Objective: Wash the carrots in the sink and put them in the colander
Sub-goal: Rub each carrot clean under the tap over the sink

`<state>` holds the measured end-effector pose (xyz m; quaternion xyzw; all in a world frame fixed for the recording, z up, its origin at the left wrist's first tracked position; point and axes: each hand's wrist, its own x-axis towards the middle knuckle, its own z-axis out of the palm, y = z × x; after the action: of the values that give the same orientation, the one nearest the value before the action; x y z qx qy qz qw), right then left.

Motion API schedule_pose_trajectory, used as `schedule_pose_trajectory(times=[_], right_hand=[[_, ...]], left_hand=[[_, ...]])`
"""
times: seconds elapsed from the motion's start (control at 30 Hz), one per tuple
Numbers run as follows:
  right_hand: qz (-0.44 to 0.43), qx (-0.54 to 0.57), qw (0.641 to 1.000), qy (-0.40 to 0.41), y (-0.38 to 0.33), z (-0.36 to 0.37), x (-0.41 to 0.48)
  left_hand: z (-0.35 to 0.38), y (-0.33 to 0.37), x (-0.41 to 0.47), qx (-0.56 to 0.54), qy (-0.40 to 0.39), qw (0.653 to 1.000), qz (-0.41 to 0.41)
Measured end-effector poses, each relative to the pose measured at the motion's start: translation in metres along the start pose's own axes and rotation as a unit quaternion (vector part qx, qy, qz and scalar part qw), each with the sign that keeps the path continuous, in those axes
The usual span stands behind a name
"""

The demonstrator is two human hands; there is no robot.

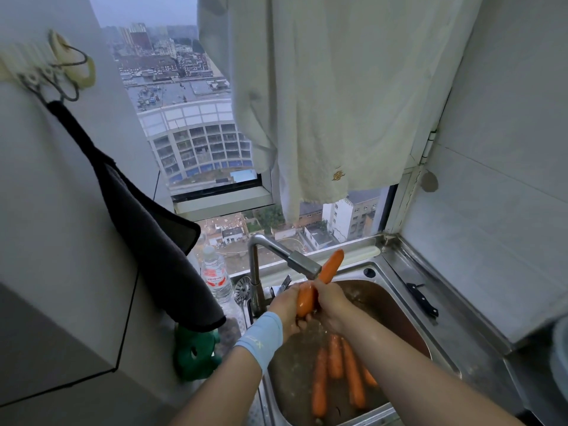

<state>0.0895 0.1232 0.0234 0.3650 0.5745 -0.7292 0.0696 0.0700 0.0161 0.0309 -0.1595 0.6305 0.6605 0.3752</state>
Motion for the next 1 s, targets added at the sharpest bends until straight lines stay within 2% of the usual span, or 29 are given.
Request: schedule_pose_trajectory(times=[0.13,0.2,0.3,0.37,0.43,0.57,0.7,0.87,1.0], right_hand=[[-0.018,0.03,0.997,-0.07,0.014,0.0,-0.007],[-0.024,0.009,0.999,-0.042,0.018,0.005,-0.006],[-0.018,-0.062,0.997,0.048,0.012,0.013,-0.005],[0.009,-0.029,0.997,0.071,0.004,0.018,-0.005],[0.04,0.005,0.997,0.072,-0.003,0.02,-0.005],[0.046,0.062,0.997,0.011,0.004,0.012,0.004],[0.022,0.073,0.997,-0.034,0.008,0.002,0.008],[0.022,0.054,0.998,0.031,-0.009,0.002,0.008],[0.043,0.152,0.984,0.082,-0.015,0.007,0.01]], left_hand=[[-0.008,-0.007,0.005,-0.019,0.027,0.999,0.004],[-0.012,-0.009,0.004,-0.015,0.026,0.999,0.009],[-0.013,-0.013,0.003,0.043,-0.003,0.998,0.035],[-0.01,-0.014,0.005,0.104,-0.026,0.993,0.055],[-0.007,-0.008,0.003,0.128,-0.017,0.991,0.047],[-0.006,0.003,-0.002,0.104,0.02,0.994,0.003],[-0.002,0.008,-0.005,0.07,0.009,0.997,-0.027],[0.004,0.012,0.0,0.08,-0.01,0.996,-0.037],[0.016,0.015,-0.006,0.107,-0.005,0.994,0.013]])
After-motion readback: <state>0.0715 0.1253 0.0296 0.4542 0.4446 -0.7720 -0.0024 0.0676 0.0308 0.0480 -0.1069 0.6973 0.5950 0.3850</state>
